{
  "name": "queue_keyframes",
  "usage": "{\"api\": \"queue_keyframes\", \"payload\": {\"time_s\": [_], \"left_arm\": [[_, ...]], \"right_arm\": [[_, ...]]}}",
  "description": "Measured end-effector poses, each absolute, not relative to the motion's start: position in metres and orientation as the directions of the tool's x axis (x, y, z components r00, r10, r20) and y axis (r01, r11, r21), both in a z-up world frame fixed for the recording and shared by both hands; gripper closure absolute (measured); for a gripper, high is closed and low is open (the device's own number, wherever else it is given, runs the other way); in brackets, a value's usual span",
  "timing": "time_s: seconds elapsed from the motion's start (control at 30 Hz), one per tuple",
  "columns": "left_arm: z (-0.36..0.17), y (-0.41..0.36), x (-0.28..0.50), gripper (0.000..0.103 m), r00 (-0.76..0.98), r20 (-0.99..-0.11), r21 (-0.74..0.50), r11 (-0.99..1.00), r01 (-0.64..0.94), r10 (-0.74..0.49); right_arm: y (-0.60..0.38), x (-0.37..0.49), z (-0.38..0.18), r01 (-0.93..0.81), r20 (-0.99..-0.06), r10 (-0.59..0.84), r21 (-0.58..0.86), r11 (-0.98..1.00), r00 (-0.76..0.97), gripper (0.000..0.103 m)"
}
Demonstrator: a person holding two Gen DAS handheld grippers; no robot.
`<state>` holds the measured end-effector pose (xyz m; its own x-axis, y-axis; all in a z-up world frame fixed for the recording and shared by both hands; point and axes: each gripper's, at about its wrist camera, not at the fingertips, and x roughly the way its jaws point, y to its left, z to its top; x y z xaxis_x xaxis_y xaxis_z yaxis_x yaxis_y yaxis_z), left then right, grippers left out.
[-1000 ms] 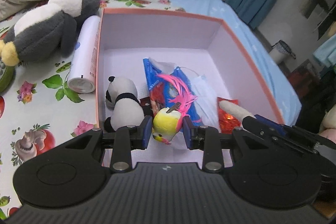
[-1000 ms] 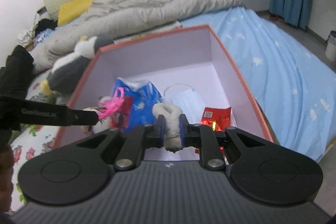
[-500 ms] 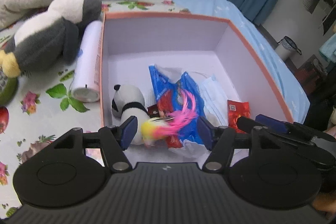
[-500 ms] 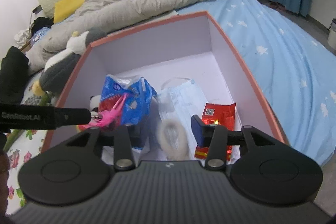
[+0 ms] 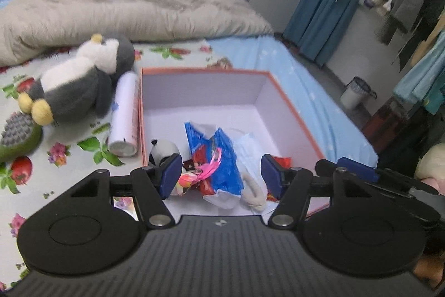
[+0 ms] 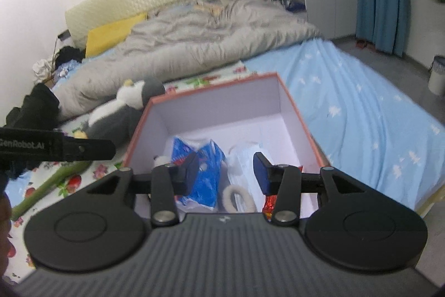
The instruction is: Organize soft objects
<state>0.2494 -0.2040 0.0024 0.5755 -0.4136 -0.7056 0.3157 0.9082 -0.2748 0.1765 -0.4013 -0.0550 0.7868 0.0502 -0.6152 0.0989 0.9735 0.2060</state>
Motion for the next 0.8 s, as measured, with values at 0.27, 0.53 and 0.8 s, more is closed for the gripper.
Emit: {"api": "queue_keyframes", "payload": {"time_s": [0.27,0.53,0.8], "left_arm": [[0.050,-0.185,0.193,0.035,0.627,-0.640,-0.273,0.894,0.355,-0.444],[0.071,-0.162,0.141,0.035,0.653,-0.599,-0.288,0.886,0.364,-0.463],[0.070,-0.151,0.094,0.035,0.660,-0.589,-0.279,0.884,0.376,-0.467]], "right_arm": [[-0.388,0.129,-0.007,0.075,-0.523,0.023,0.166,0.983,0.852,0.050],[-0.374,0.084,0.018,0.059,-0.484,0.016,0.140,0.988,0.875,0.050],[-0.362,0.042,0.022,0.066,-0.491,0.016,0.148,0.987,0.871,0.050]]}}
